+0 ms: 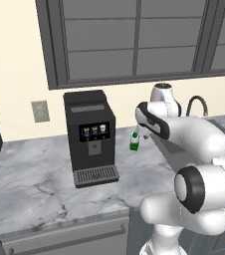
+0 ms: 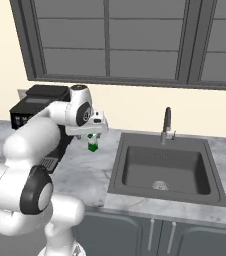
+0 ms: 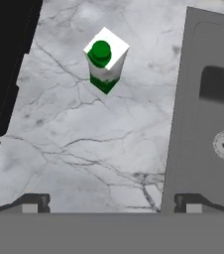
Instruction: Gather the eggs and milk located in the vicinity of the sink area and place them right next to the bowl.
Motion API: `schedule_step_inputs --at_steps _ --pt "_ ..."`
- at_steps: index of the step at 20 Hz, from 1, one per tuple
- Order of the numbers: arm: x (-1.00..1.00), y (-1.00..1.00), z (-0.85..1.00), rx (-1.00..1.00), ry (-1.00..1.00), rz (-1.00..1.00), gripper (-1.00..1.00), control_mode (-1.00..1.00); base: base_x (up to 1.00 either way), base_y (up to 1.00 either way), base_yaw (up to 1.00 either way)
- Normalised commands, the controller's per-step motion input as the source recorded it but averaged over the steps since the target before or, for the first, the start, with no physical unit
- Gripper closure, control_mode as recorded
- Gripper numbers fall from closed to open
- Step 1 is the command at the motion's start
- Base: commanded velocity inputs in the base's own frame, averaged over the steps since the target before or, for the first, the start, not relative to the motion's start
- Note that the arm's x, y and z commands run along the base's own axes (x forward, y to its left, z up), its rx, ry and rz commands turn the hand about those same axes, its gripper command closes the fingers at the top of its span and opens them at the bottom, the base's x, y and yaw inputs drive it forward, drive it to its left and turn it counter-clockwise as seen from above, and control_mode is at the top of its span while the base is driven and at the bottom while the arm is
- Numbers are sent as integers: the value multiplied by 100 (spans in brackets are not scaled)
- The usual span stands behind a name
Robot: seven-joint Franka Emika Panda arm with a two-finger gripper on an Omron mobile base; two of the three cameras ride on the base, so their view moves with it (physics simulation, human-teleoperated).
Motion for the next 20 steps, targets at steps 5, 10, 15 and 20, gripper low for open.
schedule_step_inputs --at_steps 5,10,15,20 --pt "4 9 -65 1 -7 6 -100 -100 0 0 0" --pt "19 23 2 0 -4 1 -100 -100 0 0 0" --pt "15 9 25 0 0 0 -100 -100 0 0 0" --pt "23 4 8 0 0 0 -100 -100 0 0 0"
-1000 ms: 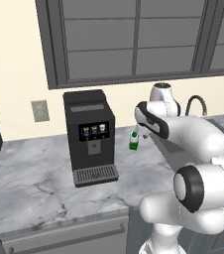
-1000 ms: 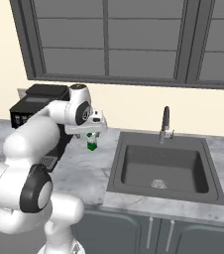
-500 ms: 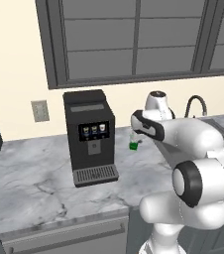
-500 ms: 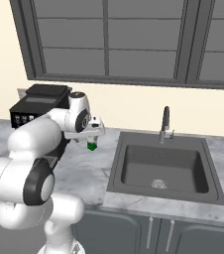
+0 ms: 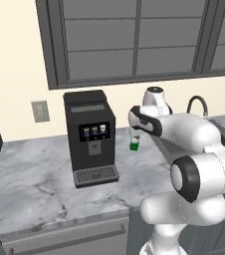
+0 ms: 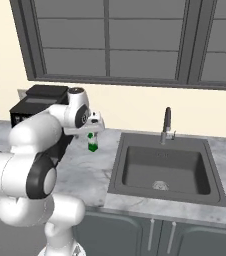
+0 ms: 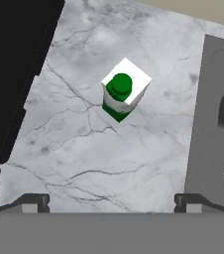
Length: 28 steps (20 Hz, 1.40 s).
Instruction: Gather the eggs and milk located in the vicinity of the sink area and place them right next to the bowl.
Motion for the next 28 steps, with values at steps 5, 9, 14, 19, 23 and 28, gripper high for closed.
schedule_step_inputs --at_steps 5,9,14,19,23,28 --pt "22 0 -2 0 -4 0 -100 -100 0 0 0" --pt "14 3 0 0 -2 0 -100 -100 0 0 0" --pt "8 10 -4 0 0 0 -100 -100 0 0 0" --pt "12 4 -13 0 0 0 -100 -100 0 0 0" --pt "18 0 -24 0 0 0 -100 -100 0 0 0" --pt "12 0 -11 0 0 0 -100 -100 0 0 0"
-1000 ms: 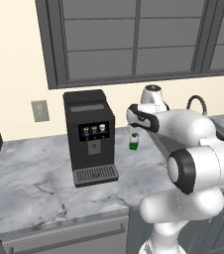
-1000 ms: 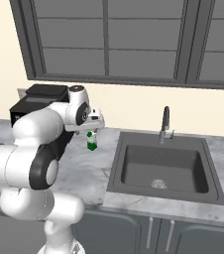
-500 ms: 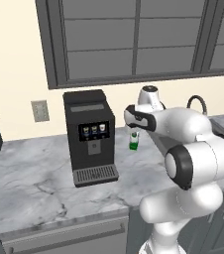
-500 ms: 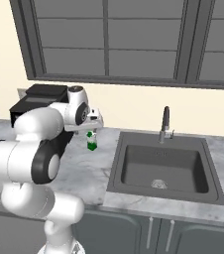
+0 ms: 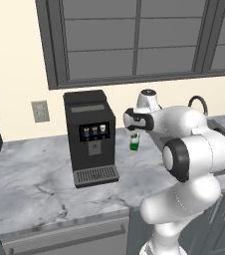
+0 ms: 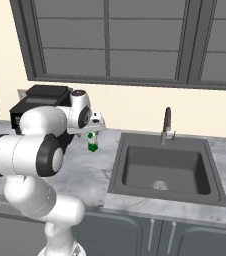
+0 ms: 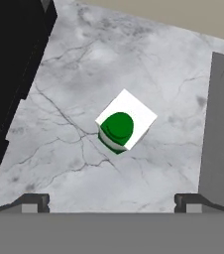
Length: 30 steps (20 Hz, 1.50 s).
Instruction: Gather the eggs and milk located in the vicinity of the sink area and place them right next to the bowl.
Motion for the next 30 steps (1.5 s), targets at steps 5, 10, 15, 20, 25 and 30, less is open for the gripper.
schedule_step_inputs --at_steps 5,10,15,20,25,30 --pt "10 0 0 0 0 0 -100 -100 0 0 0" --pt "24 0 -18 0 0 0 -100 -100 0 0 0" --pt "19 3 -22 0 0 0 -100 -100 0 0 0" --pt "9 1 -3 0 0 0 -100 -100 0 0 0" --pt "22 0 0 0 0 0 -100 -100 0 0 0" --pt "11 0 -2 0 0 0 -100 -100 0 0 0"
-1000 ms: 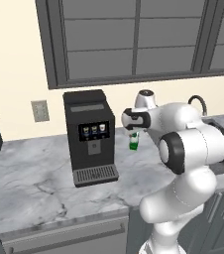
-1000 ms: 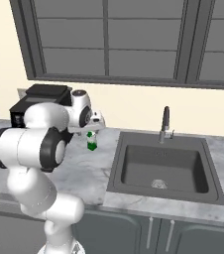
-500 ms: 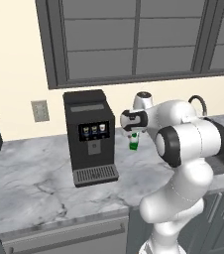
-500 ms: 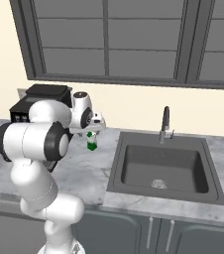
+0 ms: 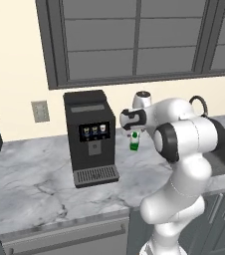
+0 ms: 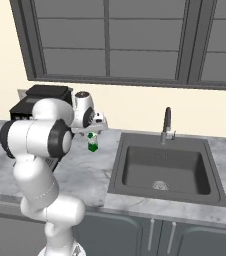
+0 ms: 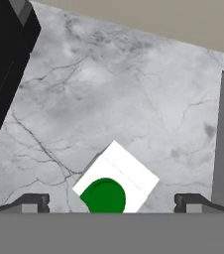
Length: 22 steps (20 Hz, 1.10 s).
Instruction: Gather the eggs and milk located in the vicinity of the sink area and place them right next to the bowl.
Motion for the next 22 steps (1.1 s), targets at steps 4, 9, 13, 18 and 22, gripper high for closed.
schedule_step_inputs --at_steps 4,9,13,18,22 --pt "3 0 -14 0 1 0 -100 -100 0 0 0" --pt "2 0 -29 0 0 0 -100 -100 0 0 0" --pt "0 0 -16 0 0 0 -100 -100 0 0 0" --pt "0 0 -2 0 1 0 -100 -100 0 0 0" --pt "0 0 0 0 0 0 100 -100 0 0 0"
